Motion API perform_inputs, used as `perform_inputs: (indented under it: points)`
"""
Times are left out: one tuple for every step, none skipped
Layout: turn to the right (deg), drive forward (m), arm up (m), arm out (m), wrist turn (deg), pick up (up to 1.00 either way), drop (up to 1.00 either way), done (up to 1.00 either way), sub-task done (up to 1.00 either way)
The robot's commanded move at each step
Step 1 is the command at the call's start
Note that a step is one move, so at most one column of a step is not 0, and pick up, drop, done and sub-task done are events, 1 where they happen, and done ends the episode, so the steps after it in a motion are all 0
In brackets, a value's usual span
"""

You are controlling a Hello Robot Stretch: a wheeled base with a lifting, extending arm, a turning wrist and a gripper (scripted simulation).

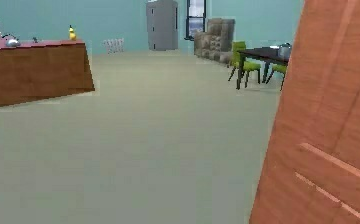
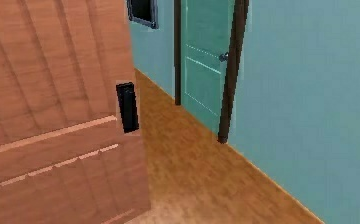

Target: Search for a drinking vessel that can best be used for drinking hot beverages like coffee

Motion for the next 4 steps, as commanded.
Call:
perform_inputs:
  points:
    - [-21.0, 0.00, 0.00, 0.00, 0.0, 0.00, 0.00, 0.00, 0.00]
    - [0.0, 0.90, 0.00, 0.00, 0.0, 0.00, 0.00, 0.00, 0.00]
    - [45.0, 0.00, 0.00, 0.00, 0.0, 0.00, 0.00, 0.00, 0.00]
    - [42.0, 0.00, 0.00, 0.00, 0.0, 0.00, 0.00, 0.00, 0.00]
